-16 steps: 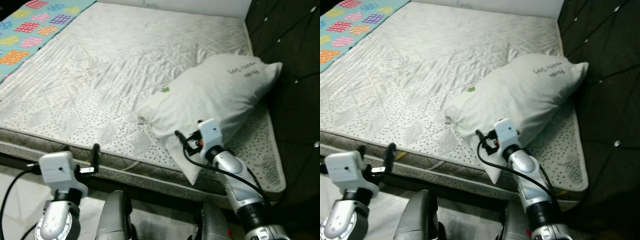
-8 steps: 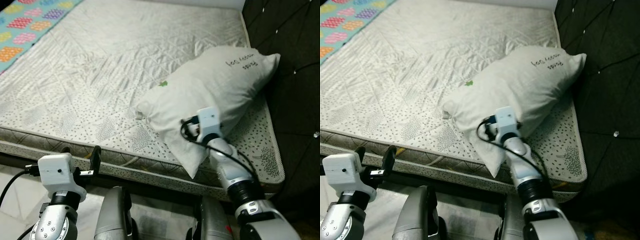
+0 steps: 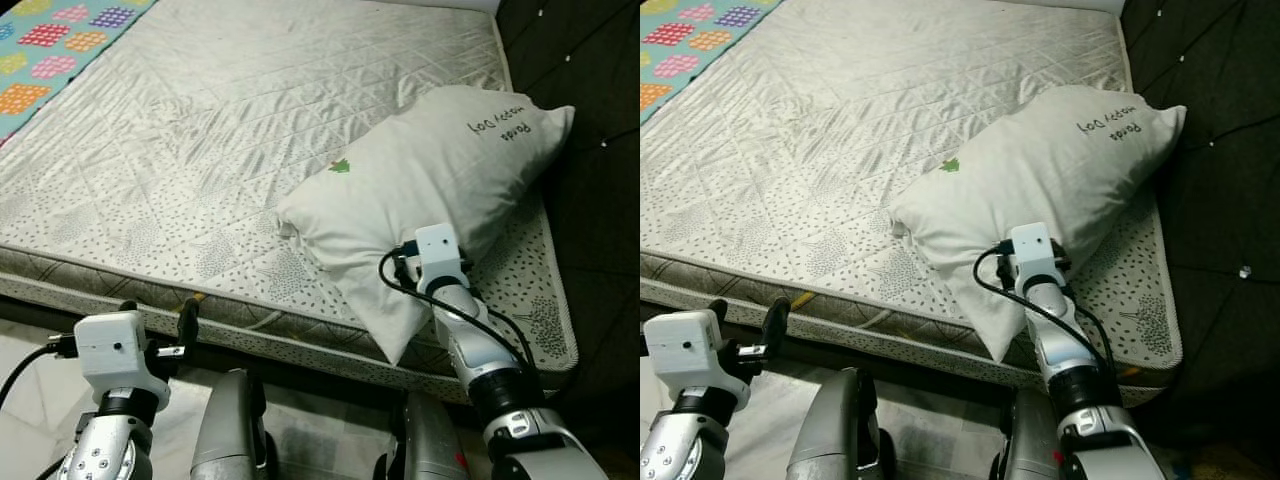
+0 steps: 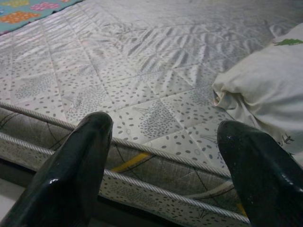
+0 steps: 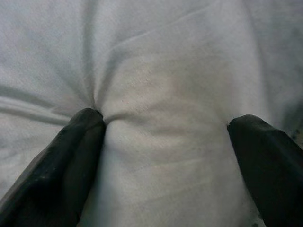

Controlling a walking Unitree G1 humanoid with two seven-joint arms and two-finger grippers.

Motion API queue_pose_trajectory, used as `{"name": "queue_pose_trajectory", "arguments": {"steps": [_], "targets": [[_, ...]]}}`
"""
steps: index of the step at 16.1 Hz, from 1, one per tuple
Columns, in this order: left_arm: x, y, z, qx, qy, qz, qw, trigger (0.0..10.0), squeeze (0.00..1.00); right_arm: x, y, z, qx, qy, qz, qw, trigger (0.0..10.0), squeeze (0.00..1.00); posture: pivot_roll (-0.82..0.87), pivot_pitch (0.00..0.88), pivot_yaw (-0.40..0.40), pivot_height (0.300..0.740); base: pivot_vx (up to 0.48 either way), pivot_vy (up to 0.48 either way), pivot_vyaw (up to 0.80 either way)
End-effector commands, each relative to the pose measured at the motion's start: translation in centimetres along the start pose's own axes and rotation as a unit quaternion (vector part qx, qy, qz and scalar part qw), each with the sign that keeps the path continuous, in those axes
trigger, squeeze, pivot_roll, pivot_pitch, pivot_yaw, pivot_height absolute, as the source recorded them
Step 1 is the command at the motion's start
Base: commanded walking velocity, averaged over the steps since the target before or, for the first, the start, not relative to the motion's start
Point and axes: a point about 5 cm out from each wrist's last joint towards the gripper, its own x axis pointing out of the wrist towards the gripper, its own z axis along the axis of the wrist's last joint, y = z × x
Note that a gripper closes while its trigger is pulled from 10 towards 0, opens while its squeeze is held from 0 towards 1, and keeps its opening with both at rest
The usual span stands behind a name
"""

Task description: Clean up the room

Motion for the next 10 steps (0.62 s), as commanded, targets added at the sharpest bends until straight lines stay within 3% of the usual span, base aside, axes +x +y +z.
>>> {"name": "queue_pose_trajectory", "arguments": {"steps": [1, 4, 7, 10], "targets": [[-0.2, 0.2, 0.2, 0.006, 0.0, 0.007, 1.0, 10.0, 0.0, -0.4, -1.9, -1.6, -0.003, 0.037, -0.038, 0.999, 10.0, 0.0, 0.06, 0.203, -0.005, 0.588, 0.0, 0.0, 0.0], [-0.1, 0.1, 0.1, 0.003, 0.001, 0.007, 1.0, 10.0, 0.0, -1.7, -3.3, -2.5, 0.004, 0.056, -0.072, 0.996, 10.0, 0.0, 0.05, 0.2, -0.007, 0.588, 0.0, 0.0, 0.0], [0.0, 0.1, 0.1, 0.002, 0.001, 0.008, 1.0, 10.0, 0.0, -2.5, -4.6, -1.2, 0.023, 0.023, -0.108, 0.994, 10.0, 0.0, 0.04, 0.198, -0.005, 0.588, 0.0, 0.0, 0.0], [0.1, -0.1, 0.0, 0.001, 0.002, 0.005, 1.0, 10.0, 0.0, -3.4, -4.2, -2.1, 0.022, 0.057, -0.093, 0.994, 10.0, 0.0, 0.03, 0.196, -0.006, 0.588, 0.0, 0.0, 0.0]]}}
